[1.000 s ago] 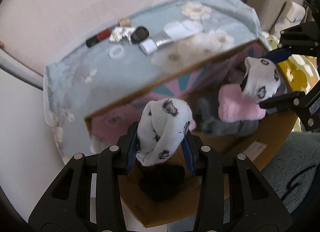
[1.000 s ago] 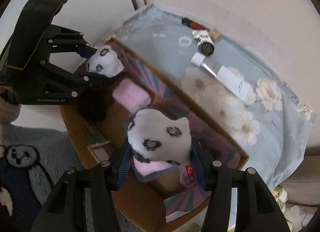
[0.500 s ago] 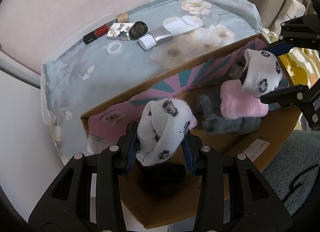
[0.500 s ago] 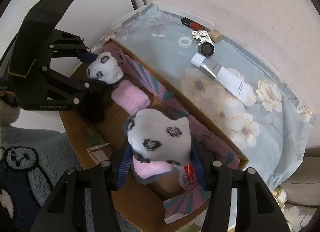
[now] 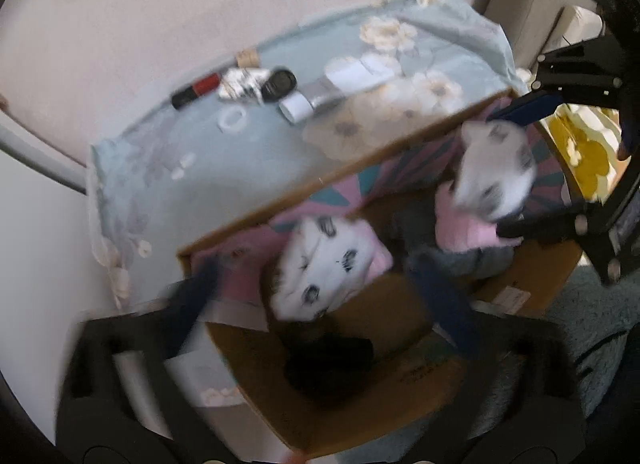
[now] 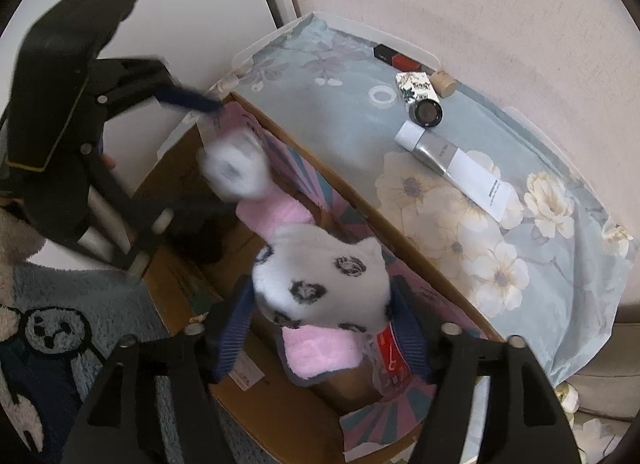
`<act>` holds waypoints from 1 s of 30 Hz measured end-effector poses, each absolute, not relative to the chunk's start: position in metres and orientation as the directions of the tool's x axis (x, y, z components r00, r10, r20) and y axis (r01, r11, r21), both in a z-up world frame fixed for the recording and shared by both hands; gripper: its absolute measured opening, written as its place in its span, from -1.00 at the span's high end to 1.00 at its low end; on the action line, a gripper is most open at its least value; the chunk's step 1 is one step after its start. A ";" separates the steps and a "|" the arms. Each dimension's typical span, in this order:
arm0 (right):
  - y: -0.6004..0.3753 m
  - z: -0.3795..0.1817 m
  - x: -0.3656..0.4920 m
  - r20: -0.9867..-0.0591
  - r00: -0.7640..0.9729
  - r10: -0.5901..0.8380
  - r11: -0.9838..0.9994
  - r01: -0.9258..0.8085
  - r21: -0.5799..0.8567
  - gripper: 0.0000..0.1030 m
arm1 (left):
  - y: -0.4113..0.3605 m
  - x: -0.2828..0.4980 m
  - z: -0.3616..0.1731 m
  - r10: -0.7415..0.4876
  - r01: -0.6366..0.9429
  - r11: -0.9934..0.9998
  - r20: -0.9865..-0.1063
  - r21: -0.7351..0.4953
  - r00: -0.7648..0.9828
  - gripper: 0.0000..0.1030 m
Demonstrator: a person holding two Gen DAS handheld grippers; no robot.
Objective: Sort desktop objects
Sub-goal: 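Open left tool dropping sock while right tool releases sock into box, then move both tools back over the table items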
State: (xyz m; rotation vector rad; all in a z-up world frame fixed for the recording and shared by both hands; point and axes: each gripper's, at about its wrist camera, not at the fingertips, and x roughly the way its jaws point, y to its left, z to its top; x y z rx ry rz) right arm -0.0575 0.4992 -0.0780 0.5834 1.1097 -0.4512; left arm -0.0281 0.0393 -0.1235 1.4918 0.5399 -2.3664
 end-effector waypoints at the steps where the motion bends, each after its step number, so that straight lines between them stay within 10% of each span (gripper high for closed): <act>1: 0.498 -0.076 -0.058 -0.919 0.391 -0.057 0.762 0.611 0.213 -0.65 | 0.039 -0.028 -0.120 -0.059 0.432 -0.890 -0.901 -0.148 -0.429 -0.99; 30: 0.475 -0.032 -0.088 -0.862 0.493 -0.121 0.733 0.630 0.258 -0.76 | 0.024 -0.017 -0.106 -0.093 0.484 -0.860 -0.885 -0.159 -0.456 -0.99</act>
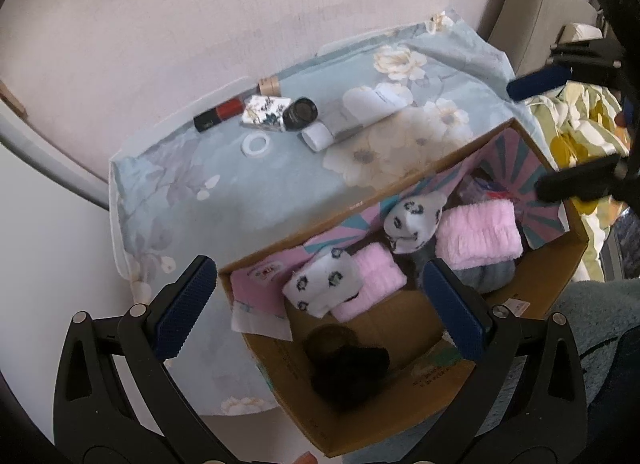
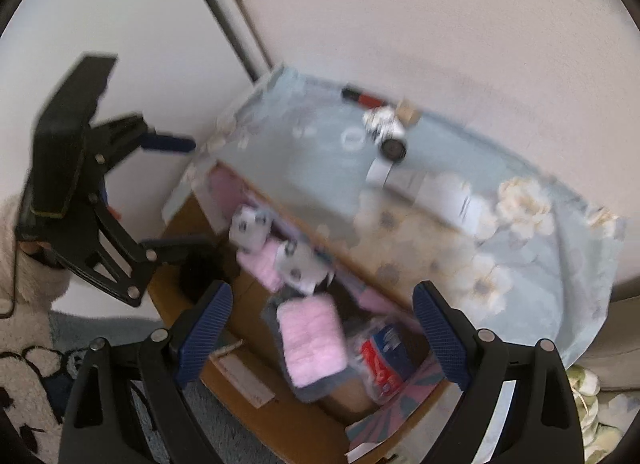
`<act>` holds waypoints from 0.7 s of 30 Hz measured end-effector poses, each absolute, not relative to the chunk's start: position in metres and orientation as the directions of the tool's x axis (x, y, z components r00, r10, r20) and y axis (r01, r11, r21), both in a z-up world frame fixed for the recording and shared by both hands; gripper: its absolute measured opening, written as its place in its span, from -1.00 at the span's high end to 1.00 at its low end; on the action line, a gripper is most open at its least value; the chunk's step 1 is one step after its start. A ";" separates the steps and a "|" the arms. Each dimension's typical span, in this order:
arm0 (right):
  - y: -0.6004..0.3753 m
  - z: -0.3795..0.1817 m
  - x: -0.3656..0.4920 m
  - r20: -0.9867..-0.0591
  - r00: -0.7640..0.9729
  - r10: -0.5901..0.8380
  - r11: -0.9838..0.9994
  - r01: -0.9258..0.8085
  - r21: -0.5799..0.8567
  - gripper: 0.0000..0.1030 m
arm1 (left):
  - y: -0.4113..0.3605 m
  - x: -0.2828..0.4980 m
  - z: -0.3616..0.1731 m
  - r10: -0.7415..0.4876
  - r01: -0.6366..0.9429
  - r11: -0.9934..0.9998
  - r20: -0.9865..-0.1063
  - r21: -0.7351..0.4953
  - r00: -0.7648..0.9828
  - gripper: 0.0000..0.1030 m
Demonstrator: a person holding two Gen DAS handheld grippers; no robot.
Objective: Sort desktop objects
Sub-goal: 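Move both tools back over the table items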
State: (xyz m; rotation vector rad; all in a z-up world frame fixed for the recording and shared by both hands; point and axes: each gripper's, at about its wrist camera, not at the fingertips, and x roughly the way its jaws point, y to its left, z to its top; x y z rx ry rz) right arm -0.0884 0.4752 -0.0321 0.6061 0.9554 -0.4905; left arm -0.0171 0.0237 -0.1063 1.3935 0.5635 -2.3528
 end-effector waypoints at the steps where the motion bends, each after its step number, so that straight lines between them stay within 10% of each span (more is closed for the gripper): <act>1: 0.473 -0.028 -0.090 -0.861 0.489 -0.139 0.730 0.638 0.244 -0.76 | 0.023 -0.017 -0.104 -0.098 0.485 -0.860 -0.882 -0.158 -0.461 -0.99; 21: 0.389 -0.045 -0.089 -0.908 0.385 -0.164 0.758 0.638 0.134 -0.75 | -0.092 -0.015 -0.087 -0.200 0.594 -0.789 -0.849 -0.156 -0.489 -0.99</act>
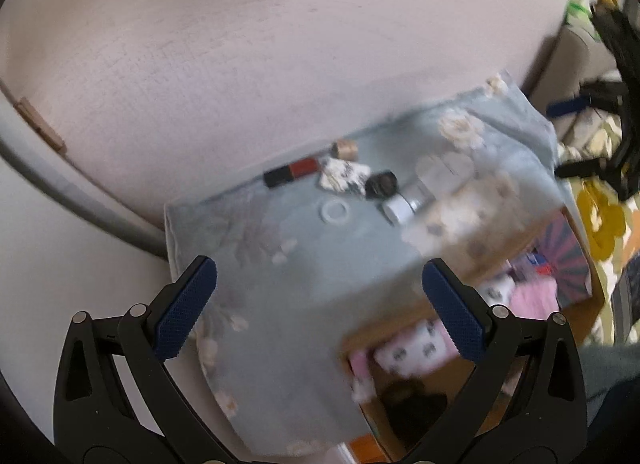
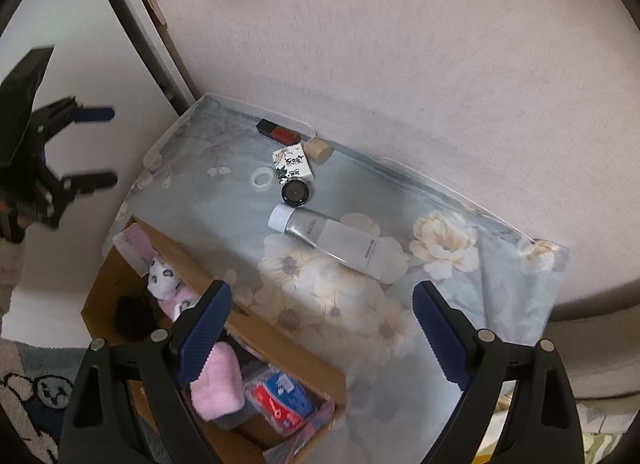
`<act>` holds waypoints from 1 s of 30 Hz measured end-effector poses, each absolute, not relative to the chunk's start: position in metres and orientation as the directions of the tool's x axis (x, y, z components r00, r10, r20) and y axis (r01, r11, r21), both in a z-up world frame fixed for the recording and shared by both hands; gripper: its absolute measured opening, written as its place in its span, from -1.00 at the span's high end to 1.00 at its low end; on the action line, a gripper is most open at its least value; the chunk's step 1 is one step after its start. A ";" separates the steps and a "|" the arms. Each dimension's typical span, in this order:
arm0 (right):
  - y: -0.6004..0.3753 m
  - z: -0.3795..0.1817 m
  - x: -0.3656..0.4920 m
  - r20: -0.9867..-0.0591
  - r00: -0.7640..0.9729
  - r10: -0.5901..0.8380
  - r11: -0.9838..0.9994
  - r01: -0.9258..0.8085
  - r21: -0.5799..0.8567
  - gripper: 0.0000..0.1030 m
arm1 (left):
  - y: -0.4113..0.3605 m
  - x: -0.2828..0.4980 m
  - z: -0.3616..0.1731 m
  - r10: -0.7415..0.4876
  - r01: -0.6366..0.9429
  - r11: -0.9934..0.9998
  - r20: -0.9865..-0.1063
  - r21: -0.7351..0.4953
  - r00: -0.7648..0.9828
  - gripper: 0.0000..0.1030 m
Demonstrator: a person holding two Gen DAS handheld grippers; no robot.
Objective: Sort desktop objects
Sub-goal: 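Move both tools back over the table items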
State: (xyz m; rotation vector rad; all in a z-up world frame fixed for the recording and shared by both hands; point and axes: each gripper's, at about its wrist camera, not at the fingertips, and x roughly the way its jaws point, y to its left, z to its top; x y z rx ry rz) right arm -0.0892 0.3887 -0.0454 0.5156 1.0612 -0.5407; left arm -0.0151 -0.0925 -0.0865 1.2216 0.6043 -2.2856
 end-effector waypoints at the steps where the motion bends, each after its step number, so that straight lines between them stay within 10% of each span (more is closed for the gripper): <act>1: 0.384 -0.054 -0.083 -0.910 0.387 -0.149 0.760 0.634 0.145 -0.75 | -0.102 -0.020 -0.092 -0.198 0.602 -0.781 -0.848 -0.166 -0.491 -0.99; 16: 0.332 -0.151 0.011 -0.918 0.395 -0.017 0.784 0.575 0.233 -0.59 | -0.129 -0.122 -0.222 -0.072 0.507 -0.839 -0.883 -0.198 -0.464 -0.79; 30: 0.323 -0.184 0.038 -0.920 0.380 0.099 0.844 0.458 0.280 0.17 | -0.136 -0.141 -0.258 -0.032 0.508 -0.835 -0.901 -0.214 -0.432 -0.44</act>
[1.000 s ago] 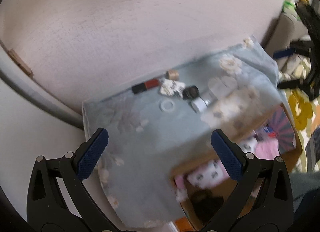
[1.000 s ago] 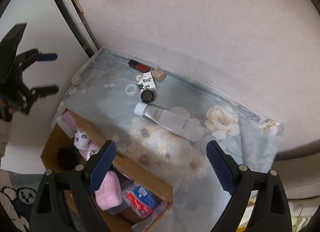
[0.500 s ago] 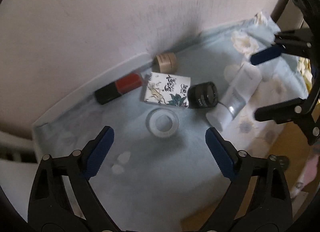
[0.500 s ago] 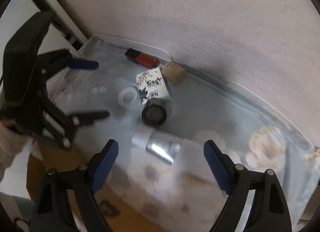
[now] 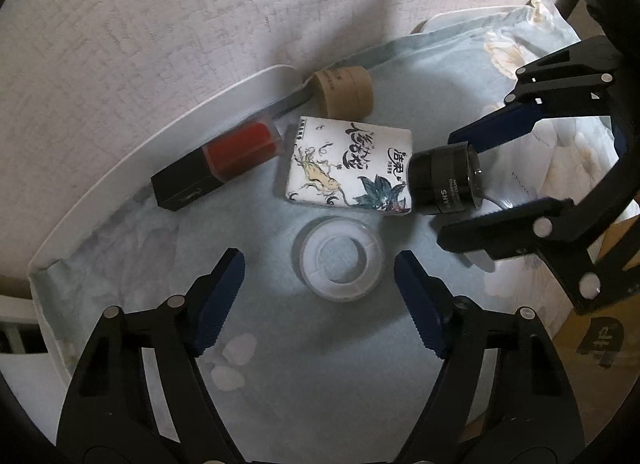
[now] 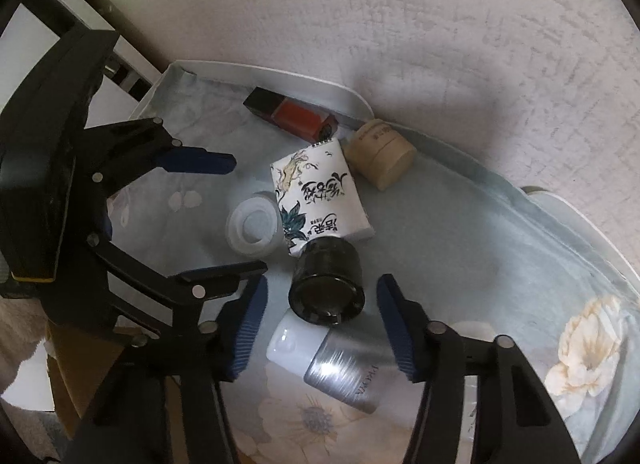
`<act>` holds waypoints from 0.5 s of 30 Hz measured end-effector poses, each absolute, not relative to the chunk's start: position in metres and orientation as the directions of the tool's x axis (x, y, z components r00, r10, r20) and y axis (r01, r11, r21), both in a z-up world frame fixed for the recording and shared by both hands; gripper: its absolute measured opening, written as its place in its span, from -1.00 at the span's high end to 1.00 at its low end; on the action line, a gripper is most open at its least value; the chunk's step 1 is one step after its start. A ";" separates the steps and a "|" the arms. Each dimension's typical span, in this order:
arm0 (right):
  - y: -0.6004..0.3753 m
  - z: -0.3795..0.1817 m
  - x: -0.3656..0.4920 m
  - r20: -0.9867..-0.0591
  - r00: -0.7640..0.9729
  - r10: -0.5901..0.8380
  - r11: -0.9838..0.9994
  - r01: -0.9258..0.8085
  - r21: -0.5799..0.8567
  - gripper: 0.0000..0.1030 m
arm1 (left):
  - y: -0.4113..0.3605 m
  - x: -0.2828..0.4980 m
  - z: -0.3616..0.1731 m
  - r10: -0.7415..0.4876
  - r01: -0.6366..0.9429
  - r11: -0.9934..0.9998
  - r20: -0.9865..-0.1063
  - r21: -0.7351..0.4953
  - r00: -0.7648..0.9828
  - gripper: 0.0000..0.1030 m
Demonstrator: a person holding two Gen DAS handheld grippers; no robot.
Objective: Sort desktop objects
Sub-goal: 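Move both tools back over the table items, then grasp clear tape ring with left tool while right tool grasps black lens cap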
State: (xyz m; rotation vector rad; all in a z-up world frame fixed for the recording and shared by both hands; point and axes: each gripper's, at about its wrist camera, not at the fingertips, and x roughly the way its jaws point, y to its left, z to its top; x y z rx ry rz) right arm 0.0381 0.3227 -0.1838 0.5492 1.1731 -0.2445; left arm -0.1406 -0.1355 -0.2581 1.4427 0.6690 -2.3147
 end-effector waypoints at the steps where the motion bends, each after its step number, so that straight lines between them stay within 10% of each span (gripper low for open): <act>1: 0.323 -0.185 0.039 -0.920 0.378 0.106 0.844 0.454 0.284 0.24 | -0.135 -0.141 -0.259 -0.029 0.506 -0.835 -0.902 -0.215 -0.431 -0.41; 8: 0.325 -0.187 0.035 -0.923 0.372 0.103 0.857 0.438 0.272 0.36 | -0.133 -0.143 -0.257 -0.022 0.509 -0.826 -0.887 -0.244 -0.460 0.20; 15: 0.326 -0.186 0.034 -0.925 0.365 0.104 0.863 0.429 0.266 0.36 | -0.129 -0.143 -0.256 -0.013 0.524 -0.811 -0.888 -0.259 -0.459 0.23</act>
